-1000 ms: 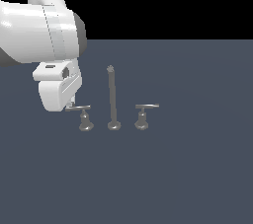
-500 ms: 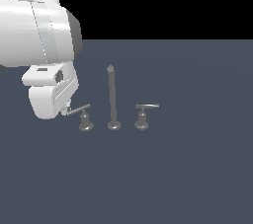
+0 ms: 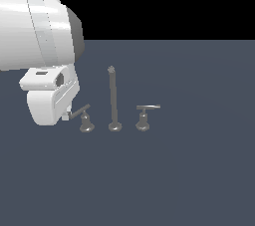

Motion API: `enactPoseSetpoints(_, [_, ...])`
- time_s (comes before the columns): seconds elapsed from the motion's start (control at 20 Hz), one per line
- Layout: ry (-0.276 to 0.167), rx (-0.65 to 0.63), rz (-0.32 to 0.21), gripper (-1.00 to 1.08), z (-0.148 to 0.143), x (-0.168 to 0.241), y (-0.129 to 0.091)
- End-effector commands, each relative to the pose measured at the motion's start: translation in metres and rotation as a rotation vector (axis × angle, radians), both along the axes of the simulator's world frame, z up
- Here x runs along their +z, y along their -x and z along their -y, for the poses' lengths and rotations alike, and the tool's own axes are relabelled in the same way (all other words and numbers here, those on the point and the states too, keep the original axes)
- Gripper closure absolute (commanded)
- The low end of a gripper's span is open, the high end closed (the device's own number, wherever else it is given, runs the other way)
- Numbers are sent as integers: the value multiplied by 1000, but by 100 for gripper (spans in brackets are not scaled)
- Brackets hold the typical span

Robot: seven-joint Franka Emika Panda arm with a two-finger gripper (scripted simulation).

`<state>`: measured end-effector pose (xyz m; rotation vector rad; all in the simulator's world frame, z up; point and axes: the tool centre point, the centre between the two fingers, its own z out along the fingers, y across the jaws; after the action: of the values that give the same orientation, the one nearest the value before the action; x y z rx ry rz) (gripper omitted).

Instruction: Turn on the faucet by rotating a designated handle.

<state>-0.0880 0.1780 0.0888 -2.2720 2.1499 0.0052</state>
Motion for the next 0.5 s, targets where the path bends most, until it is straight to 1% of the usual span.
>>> enactPoseSetpoints(0.0, [9,-17,-4,108,18,0,4])
enactPoseSetpoints(0.25, [11,-19,-6,108,31,0,13])
enactPoseSetpoints(0.3, [2,4,-2,108,15,0,12])
enactPoseSetpoints(0.45, [5,-4,-4,108,33,0,9])
